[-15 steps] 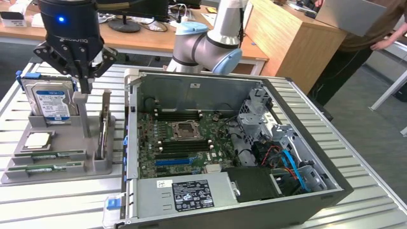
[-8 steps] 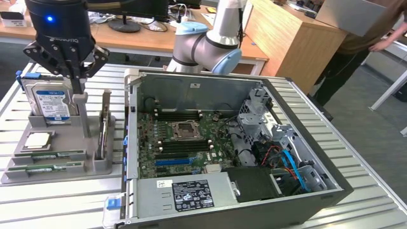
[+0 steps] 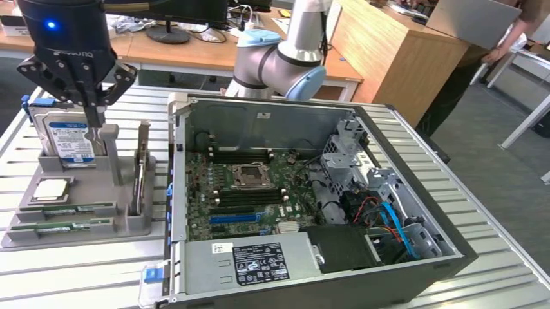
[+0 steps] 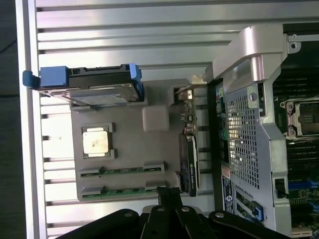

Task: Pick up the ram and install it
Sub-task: 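Reach for the ram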

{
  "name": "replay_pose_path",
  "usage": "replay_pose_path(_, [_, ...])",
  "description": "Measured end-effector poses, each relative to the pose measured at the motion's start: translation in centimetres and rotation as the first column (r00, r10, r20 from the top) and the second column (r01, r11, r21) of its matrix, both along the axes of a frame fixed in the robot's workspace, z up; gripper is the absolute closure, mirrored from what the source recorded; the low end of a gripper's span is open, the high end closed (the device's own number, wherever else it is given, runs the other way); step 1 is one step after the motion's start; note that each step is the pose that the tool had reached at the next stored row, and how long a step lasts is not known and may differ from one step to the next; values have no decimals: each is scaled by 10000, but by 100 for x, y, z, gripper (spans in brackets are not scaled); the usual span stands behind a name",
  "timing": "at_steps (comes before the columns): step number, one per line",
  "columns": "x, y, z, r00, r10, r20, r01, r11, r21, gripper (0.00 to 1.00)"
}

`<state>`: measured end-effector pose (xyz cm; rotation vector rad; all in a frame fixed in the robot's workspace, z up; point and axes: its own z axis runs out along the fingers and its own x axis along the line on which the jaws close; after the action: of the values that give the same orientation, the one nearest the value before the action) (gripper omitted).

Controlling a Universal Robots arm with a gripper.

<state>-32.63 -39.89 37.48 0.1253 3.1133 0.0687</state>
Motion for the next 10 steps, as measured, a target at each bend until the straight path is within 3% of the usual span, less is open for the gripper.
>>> replay_pose_path(10, [-176,0,-15,10000,-4,1,4,10000,0,90])
